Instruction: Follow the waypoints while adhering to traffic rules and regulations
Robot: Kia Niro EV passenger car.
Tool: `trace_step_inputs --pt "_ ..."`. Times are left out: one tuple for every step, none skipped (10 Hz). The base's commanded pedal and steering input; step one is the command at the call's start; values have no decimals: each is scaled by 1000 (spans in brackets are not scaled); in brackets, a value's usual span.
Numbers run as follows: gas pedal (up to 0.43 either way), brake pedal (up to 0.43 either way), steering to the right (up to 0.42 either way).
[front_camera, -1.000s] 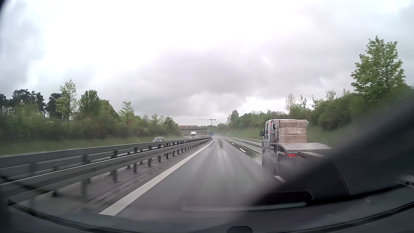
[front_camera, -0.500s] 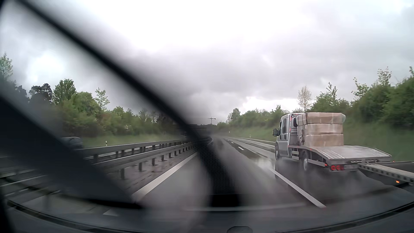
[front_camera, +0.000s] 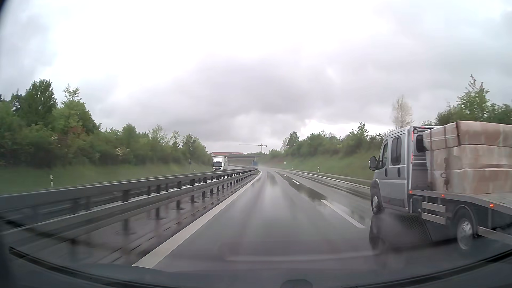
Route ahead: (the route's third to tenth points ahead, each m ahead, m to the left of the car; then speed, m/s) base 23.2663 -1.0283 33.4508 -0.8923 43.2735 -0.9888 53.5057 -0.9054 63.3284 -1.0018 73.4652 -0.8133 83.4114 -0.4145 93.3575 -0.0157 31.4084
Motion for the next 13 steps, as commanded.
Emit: trace_step_inputs --pt "248 0 0" --pt "248 0 0" --pt "248 0 0" --pt "248 0 0" --pt "248 0 0" --pt "248 0 0" --pt "248 0 0" --pt "248 0 0" --pt "248 0 0" --pt "248 0 0" --pt "248 0 0" --pt "248 0 0" --pt "248 0 0"
